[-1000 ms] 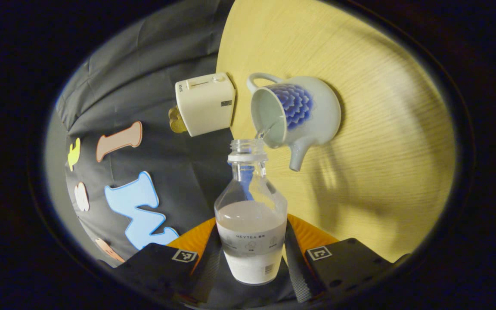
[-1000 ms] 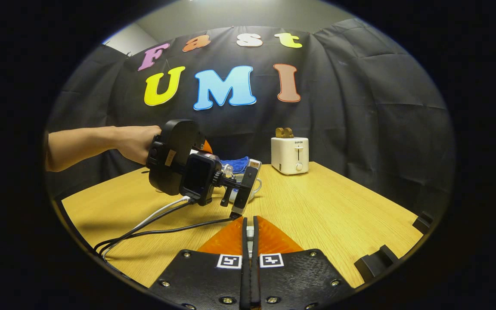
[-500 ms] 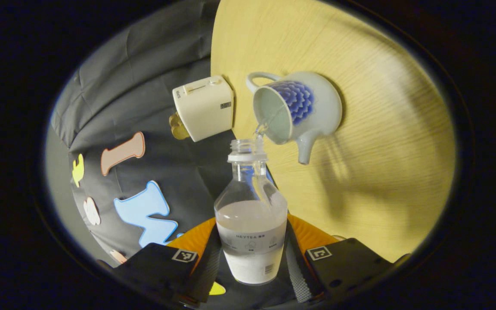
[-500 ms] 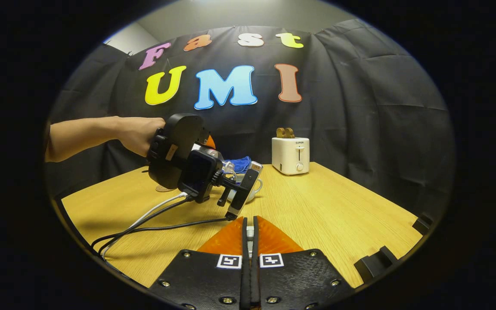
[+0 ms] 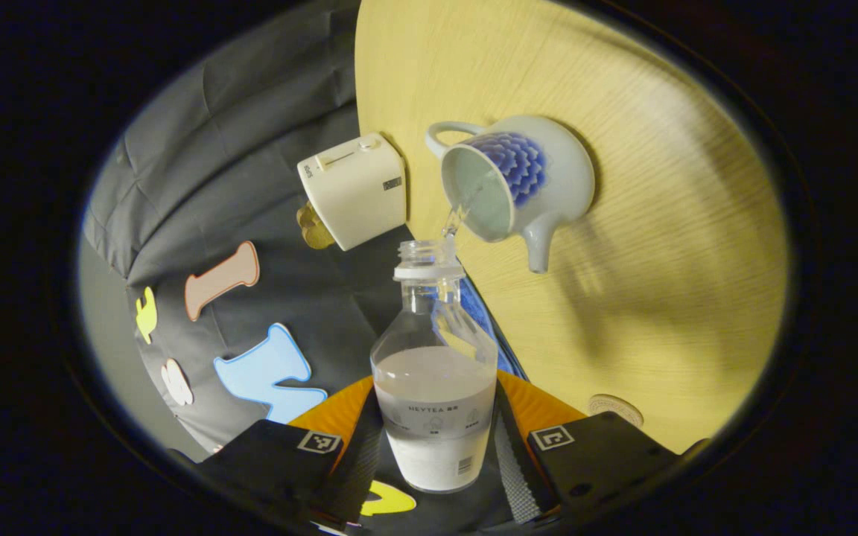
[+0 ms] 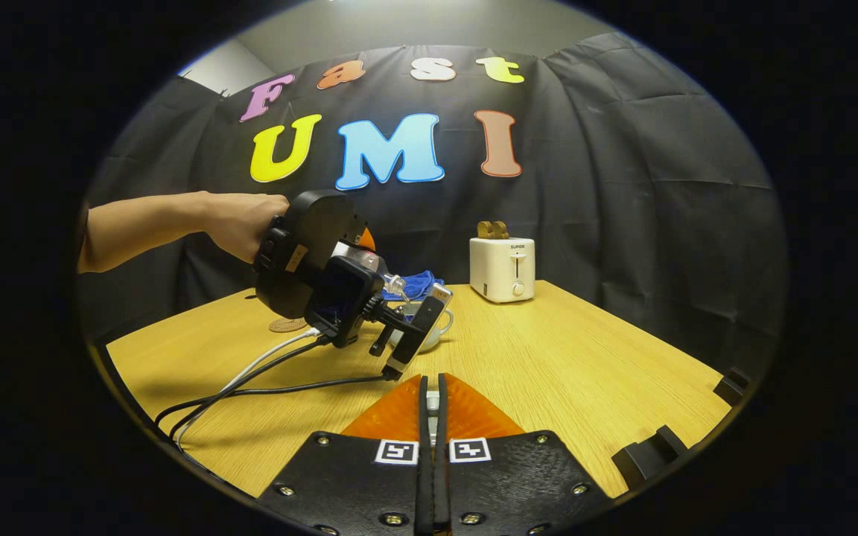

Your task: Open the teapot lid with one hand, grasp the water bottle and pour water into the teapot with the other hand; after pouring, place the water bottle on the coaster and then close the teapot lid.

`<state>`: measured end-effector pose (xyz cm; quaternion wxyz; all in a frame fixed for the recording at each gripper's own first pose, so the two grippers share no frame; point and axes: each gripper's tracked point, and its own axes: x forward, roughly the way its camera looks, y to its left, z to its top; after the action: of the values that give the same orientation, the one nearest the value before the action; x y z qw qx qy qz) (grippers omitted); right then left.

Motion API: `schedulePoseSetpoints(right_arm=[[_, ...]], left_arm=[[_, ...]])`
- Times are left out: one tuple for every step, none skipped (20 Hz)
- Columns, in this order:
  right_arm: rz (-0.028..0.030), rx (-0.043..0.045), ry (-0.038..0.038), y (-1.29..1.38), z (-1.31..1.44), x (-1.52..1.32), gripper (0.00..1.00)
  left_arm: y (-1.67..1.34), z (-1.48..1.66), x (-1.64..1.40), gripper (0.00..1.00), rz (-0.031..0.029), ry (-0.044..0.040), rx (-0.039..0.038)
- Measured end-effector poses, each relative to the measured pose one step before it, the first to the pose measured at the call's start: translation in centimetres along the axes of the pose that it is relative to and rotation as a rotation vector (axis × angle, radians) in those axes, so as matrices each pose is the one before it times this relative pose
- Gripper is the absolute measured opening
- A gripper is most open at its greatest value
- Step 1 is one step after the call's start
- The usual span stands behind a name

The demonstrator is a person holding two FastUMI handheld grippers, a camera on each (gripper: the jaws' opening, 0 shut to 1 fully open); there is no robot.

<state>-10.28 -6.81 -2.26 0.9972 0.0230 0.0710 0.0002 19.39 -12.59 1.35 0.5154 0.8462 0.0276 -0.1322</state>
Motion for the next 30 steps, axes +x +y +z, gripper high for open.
schedulePoseSetpoints(right_arm=[[-0.00036,0.00139,0.00241,0.006,-0.025,-0.003,0.01],[-0.00134,-0.00273,0.00259,-0.046,-0.137,0.011,0.01],[-0.00147,-0.00169,0.00110,-0.078,-0.078,-0.045,0.01],[-0.00127,0.00051,0.00146,-0.078,-0.028,-0.008,0.01],[-0.00080,0.00091,0.00067,-0.023,-0.033,-0.057,0.01],[-0.00084,0.00026,0.00002,-0.057,0.011,0.014,0.01],[-0.00083,-0.00053,0.00118,0.004,-0.065,-0.020,0.01],[-0.00015,-0.00104,0.00090,-0.003,0.006,-0.014,0.01],[-0.00066,-0.00103,0.00137,-0.034,-0.096,0.030,0.01],[-0.00019,0.00056,0.00073,-0.019,-0.011,-0.025,0.01],[0.00095,0.00083,0.00001,0.012,0.019,0.049,0.01],[-0.00126,-0.00120,0.00050,-0.044,-0.047,0.010,0.01],[-0.00014,-0.00002,0.00007,-0.076,0.000,-0.002,0.01],[0.00017,0.00122,0.00073,0.026,-0.039,-0.001,0.01],[0.00013,-0.00050,0.00185,0.023,-0.068,0.009,0.01],[0.00001,-0.00186,0.00399,-0.014,-0.066,0.083,0.01],[0.00139,-0.00189,0.00362,0.061,-0.182,0.004,0.01],[0.00083,-0.00163,0.00502,0.031,-0.117,0.028,0.01],[-0.00031,0.00049,0.00217,-0.037,-0.006,-0.005,0.01],[-0.00023,-0.00004,-0.00039,0.026,0.070,-0.040,0.01],[-0.00261,-0.00147,-0.00117,-0.051,0.066,-0.013,0.01],[-0.00074,-0.00148,0.00041,-0.057,-0.006,0.029,0.01],[0.00117,0.00045,0.00088,0.045,-0.105,0.044,0.01],[0.00048,0.00121,0.00347,-0.007,-0.060,0.020,0.01],[0.00141,-0.00043,0.00111,-0.010,-0.044,-0.018,0.01],[-0.00140,-0.00193,0.00136,0.009,-0.033,0.040,0.01],[0.00056,-0.00041,-0.00034,-0.023,0.044,0.000,0.01],[-0.00005,0.00035,-0.00045,0.038,0.010,-0.022,0.01],[0.00050,0.00141,0.00004,-0.011,0.023,0.004,0.01],[0.00154,0.00168,0.00008,0.069,-0.019,0.011,0.01]], left_arm=[[0.143,0.151,-0.091,0.84,0.00447,-0.00325,0.00427],[0.121,-0.004,0.027,0.84,0.00117,-0.00050,0.00918],[0.115,0.120,-0.032,0.84,0.00160,-0.00120,0.00834],[0.062,-0.102,0.016,0.84,-0.00136,0.00061,0.00551],[-0.030,0.050,-0.001,0.84,-0.00357,-0.00050,0.00331],[-0.013,0.163,-0.095,0.84,0.00250,-0.00063,0.00459],[-0.099,0.055,0.143,0.84,-0.00445,0.00100,0.00272],[-0.042,0.116,0.128,0.84,0.00275,-0.00209,0.00439],[0.048,-0.095,-0.005,0.84,-0.00160,0.00381,0.00568],[0.050,-0.044,-0.036,0.84,0.00277,-0.00085,0.00483],[0.001,-0.023,-0.037,0.84,-0.00241,0.00232,0.00307],[-0.121,0.035,0.106,0.84,-0.00223,-0.00116,-0.00245],[-0.184,0.042,-0.030,0.84,-0.00631,0.00043,-0.00413],[-0.065,-0.031,-0.026,0.84,-0.00046,0.00097,0.00079],[0.070,0.072,-0.001,0.84,0.00134,-0.00052,0.00095],[-0.022,0.087,0.025,0.84,-0.00125,-0.00154,-0.00109],[-0.053,0.058,-0.043,0.84,-0.00082,-0.00257,-0.00043],[-0.107,0.072,0.055,0.84,-0.00401,-0.00067,-0.00100],[-0.053,0.011,0.039,0.84,-0.00385,0.00052,0.00135],[0.108,0.062,0.020,0.84,0.00587,-0.00198,0.00154],[-0.024,0.050,0.020,0.84,0.00007,-0.00091,-0.00240],[-0.054,0.091,0.108,0.84,0.00216,-0.00405,-0.01063],[-0.240,-0.061,-0.046,0.84,-0.00656,0.00055,-0.00854],[-0.161,0.016,0.067,0.84,-0.00233,-0.00081,-0.00377],[0.010,-0.072,-0.017,0.84,-0.00067,0.00431,0.00012],[-0.145,-0.101,0.048,0.84,-0.00113,0.00147,0.00126],[0.004,-0.041,-0.004,0.84,-0.00071,0.00092,-0.00011],[-0.051,0.037,-0.034,0.84,-0.00093,-0.00151,-0.00443],[0.024,0.034,0.020,0.84,0.00129,-0.00283,-0.00611],[-0.005,0.045,-0.050,0.84,-0.00028,-0.00075,-0.00760]])
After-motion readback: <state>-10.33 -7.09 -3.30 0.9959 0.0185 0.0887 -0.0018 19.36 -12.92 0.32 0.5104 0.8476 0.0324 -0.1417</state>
